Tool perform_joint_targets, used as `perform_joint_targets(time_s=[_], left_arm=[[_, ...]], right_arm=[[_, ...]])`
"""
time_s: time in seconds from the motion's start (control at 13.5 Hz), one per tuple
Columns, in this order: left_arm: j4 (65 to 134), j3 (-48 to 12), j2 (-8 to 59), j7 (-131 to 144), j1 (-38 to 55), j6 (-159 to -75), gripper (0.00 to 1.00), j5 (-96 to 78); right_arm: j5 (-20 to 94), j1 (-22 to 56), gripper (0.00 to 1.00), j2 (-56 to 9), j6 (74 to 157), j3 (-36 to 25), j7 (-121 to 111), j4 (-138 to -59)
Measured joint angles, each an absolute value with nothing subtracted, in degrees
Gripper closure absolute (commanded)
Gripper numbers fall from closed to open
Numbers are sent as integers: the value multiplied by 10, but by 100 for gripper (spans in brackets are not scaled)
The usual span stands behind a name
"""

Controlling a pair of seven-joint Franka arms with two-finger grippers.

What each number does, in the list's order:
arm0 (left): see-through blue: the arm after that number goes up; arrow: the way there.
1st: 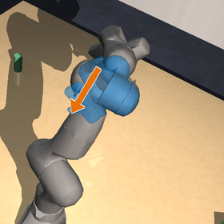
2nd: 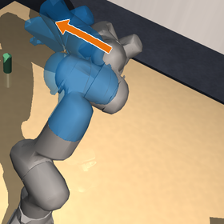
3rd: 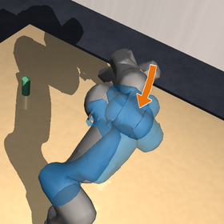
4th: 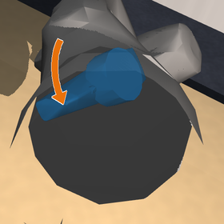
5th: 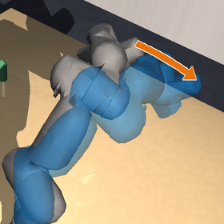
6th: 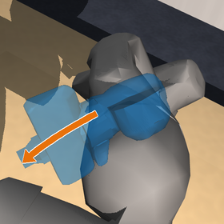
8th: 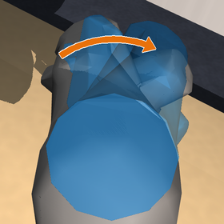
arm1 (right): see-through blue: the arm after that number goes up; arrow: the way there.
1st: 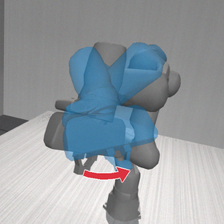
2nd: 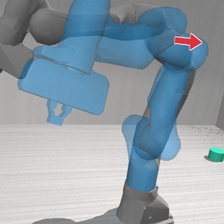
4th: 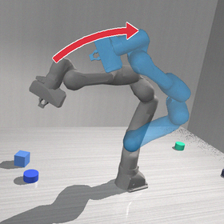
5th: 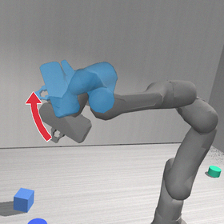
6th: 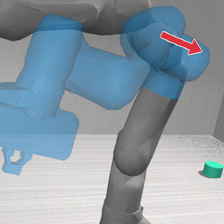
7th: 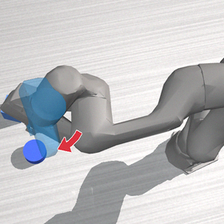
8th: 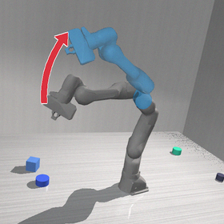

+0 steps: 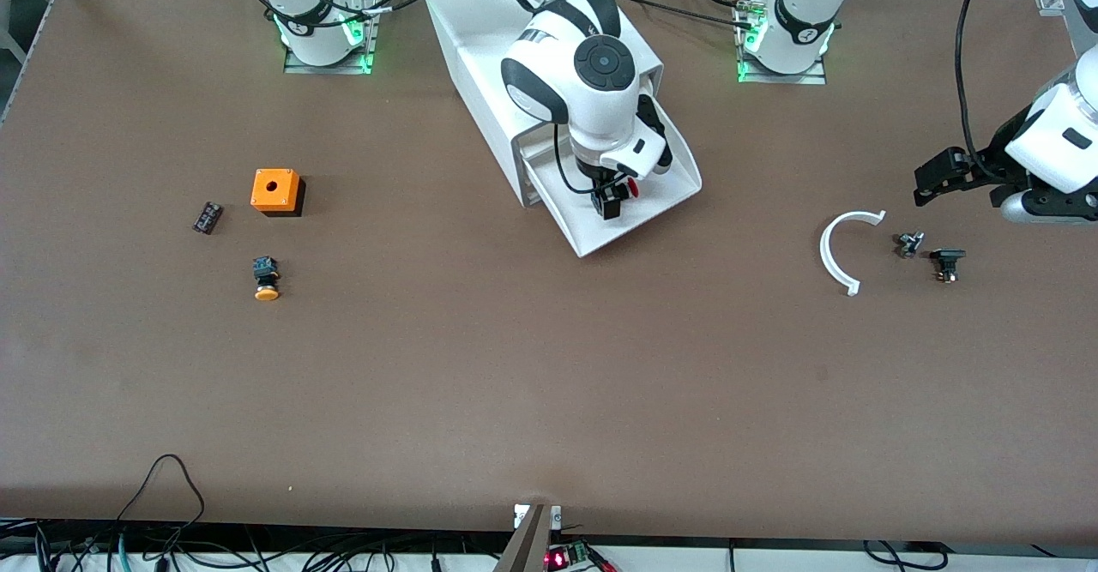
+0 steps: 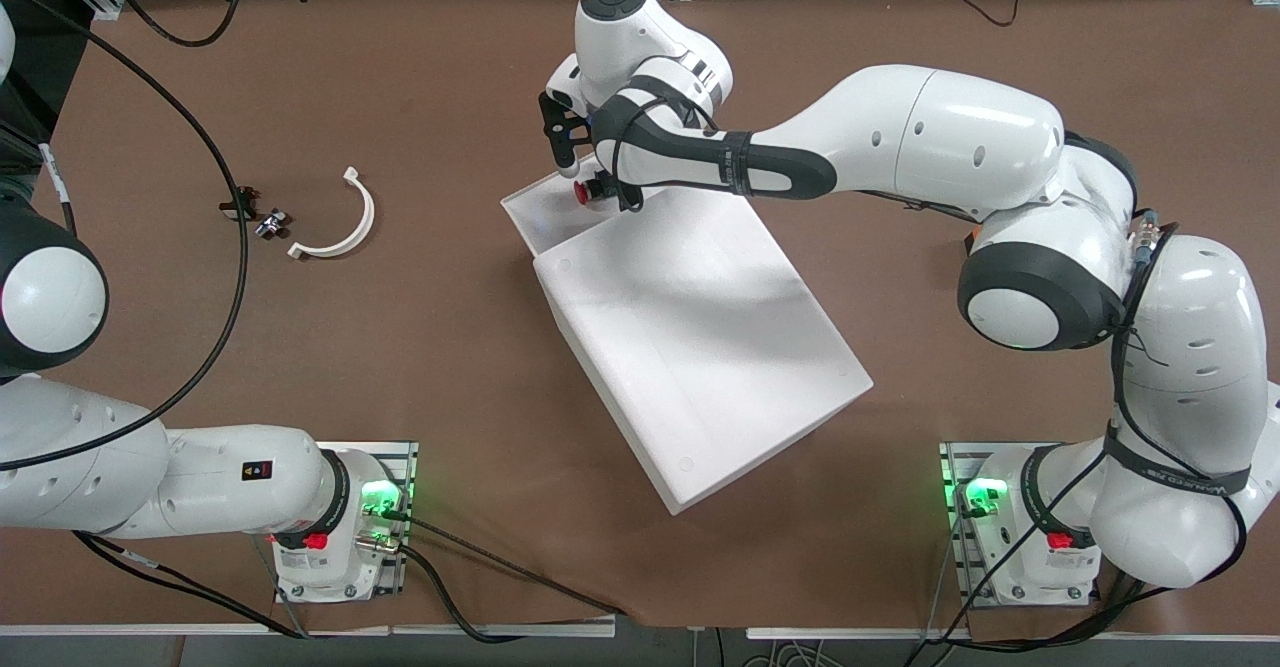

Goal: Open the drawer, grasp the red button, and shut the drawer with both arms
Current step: 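Grasp the red push button inside the drawer with the right gripper, then lift the red button out with the right gripper while the left gripper returns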

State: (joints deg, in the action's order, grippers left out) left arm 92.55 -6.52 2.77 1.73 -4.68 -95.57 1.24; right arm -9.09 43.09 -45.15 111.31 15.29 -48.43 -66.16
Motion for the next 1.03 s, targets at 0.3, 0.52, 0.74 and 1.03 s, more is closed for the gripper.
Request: perform_joint_targets(time_s=[0.3,0.52,0.74,1.03], left_arm=[[918,-66,32,17,-46,-956,0,12],[916,-70,36,17,-44,-956,0,12],[915,-70,37,17,-44,-956,0,12],[915,-70,37,17,-44,-956,0,12]], right_arm=[[-92,433,16,-460,1118,153,-484,-662],[-93,433,36,-463,1121,153,-484,-661],[-93,433,53,-464,1124,153,-485,-661],[-95,433,71,-466,1132,153,-485,-661]])
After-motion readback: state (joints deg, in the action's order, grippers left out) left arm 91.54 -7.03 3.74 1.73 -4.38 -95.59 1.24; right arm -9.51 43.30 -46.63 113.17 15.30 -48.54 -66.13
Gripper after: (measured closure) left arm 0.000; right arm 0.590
